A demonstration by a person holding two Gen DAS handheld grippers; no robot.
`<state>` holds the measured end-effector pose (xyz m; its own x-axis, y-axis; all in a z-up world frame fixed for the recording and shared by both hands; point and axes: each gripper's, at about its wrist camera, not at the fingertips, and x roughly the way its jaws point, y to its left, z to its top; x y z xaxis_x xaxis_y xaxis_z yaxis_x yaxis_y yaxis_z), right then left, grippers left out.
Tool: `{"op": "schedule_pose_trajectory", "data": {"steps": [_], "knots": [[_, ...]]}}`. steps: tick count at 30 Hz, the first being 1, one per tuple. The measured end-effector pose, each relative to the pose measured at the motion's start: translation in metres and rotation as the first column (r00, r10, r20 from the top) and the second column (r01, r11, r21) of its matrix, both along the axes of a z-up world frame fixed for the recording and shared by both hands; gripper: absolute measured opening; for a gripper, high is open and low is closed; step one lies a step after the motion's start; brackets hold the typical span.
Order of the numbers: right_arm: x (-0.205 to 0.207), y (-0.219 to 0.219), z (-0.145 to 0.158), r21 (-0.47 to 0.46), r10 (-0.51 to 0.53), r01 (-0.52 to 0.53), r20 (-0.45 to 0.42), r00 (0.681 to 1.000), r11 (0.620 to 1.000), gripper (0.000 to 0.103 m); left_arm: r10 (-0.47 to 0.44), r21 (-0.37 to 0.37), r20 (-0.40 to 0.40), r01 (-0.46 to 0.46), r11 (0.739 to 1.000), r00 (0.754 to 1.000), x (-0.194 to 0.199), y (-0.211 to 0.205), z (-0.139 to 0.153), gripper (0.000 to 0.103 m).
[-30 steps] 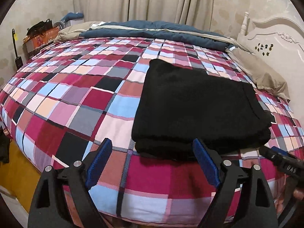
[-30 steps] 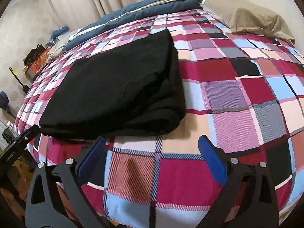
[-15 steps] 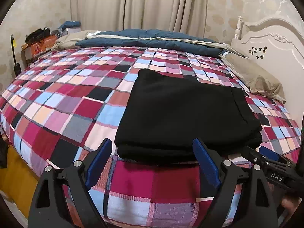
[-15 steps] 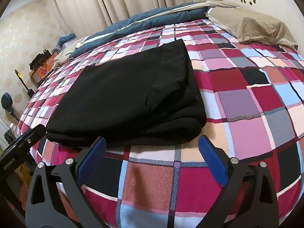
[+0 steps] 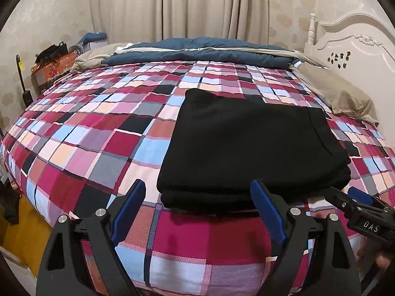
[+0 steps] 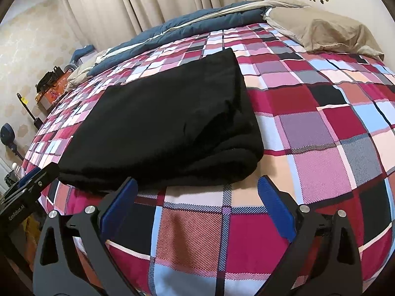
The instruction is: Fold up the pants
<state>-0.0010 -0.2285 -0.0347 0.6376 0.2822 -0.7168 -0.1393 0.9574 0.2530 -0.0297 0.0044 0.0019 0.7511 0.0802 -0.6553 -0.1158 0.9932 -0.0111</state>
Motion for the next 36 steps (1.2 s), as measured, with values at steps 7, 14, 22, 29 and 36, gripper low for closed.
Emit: {"op": "schedule_pose_trajectory", "data": {"steps": [7,14,22,29,36], "knots": [[0.0,-0.006,-0.004,0.002,-0.011,0.011,-0.012,1.0,1.0,0.098,0.004,0.033,-0.005,-0.004,0.999,1.0,-0.001,-0.005,-0.004,0.086],[-0.001,-0.009,-0.007,0.008,-0.016,0.016,-0.023,1.0,1.0,0.098,-0.006,0.017,-0.018,0.006,1.0,1.0,-0.001,-0.007,-0.007,0.086],[-0.002,-0.012,-0.009,0.014,-0.02,0.02,-0.033,0.999,1.0,0.098,0.008,-0.01,-0.052,-0.009,1.0,0.999,0.002,-0.003,-0.013,0.086],[-0.003,-0.011,-0.011,0.014,-0.018,0.018,-0.037,0.999,1.0,0.098,0.011,-0.015,-0.054,-0.011,1.0,0.998,0.001,-0.003,-0.013,0.086],[-0.004,-0.011,-0.01,0.014,-0.018,0.018,-0.036,0.999,1.0,0.098,0.009,-0.02,-0.057,-0.01,1.0,0.998,0.0,-0.002,-0.012,0.086]]}}
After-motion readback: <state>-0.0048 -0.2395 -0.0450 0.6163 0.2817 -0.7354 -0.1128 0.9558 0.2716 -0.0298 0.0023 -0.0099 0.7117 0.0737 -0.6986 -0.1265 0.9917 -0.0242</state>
